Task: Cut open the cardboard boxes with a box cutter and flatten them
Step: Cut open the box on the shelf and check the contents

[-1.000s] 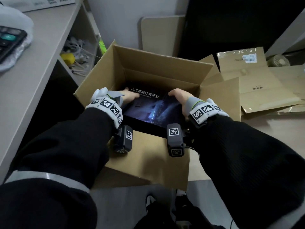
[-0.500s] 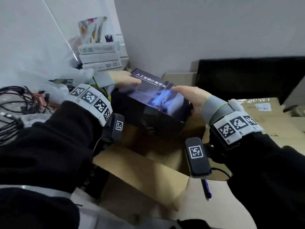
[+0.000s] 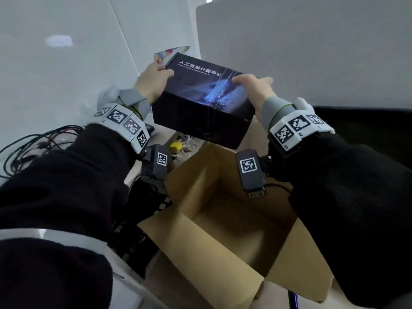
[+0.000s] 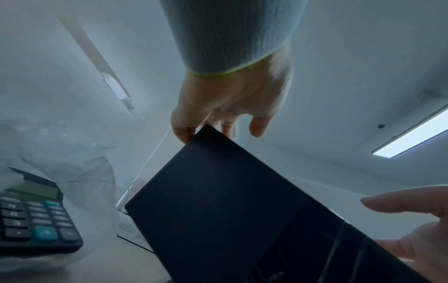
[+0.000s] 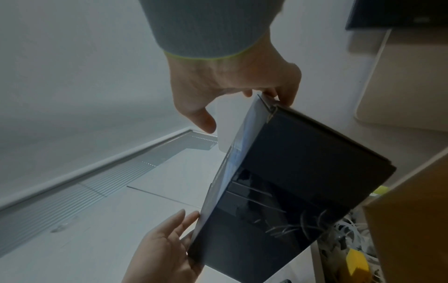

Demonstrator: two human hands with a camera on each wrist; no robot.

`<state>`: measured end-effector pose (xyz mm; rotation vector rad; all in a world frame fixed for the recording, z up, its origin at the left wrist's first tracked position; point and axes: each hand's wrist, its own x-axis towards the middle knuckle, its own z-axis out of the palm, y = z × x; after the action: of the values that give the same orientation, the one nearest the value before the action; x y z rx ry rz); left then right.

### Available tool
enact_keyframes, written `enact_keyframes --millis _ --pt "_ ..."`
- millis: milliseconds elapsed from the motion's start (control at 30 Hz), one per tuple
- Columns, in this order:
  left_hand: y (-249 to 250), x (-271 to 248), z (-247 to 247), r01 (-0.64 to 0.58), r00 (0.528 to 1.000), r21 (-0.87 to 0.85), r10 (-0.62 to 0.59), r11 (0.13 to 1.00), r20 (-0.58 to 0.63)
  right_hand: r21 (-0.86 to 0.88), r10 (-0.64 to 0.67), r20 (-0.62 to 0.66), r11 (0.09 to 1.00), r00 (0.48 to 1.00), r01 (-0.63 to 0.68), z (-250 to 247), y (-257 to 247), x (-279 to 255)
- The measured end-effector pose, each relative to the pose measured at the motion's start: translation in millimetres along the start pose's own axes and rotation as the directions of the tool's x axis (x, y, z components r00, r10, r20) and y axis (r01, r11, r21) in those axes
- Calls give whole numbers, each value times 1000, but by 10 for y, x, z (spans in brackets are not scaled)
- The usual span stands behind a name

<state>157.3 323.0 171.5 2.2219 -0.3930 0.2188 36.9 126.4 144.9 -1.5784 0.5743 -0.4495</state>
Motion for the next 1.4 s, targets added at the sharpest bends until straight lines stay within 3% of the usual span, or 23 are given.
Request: enact_keyframes --millis 200,400,800,933,1167,1267,1400 --pt "28 199 -147 -25 1000 -65 25 998 -9 15 0 10 1000 1000 0 293 -96 409" --pt "-368 680 -150 50 997 -68 -46 996 56 -10 30 41 999 999 -30 705 -12 689" --pt "-1018 1038 -235 186 980 -216 -165 959 113 -48 -9 92 999 996 13 1216 162 859" --pt "-1109 1058 -254 198 963 -70 -181 978 198 -55 -14 109 998 994 21 1303 227 907" --pt "-1236 1040 -432 181 961 97 -197 979 193 -31 -22 157 999 987 27 1383 266 976" --pt "-1309 1057 -515 143 979 60 -150 988 139 -37 -24 195 999 980 32 1478 291 1040" --pt "-1374 1119 -605 58 998 169 -62 984 19 20 -44 237 999 971 41 1581 306 1038"
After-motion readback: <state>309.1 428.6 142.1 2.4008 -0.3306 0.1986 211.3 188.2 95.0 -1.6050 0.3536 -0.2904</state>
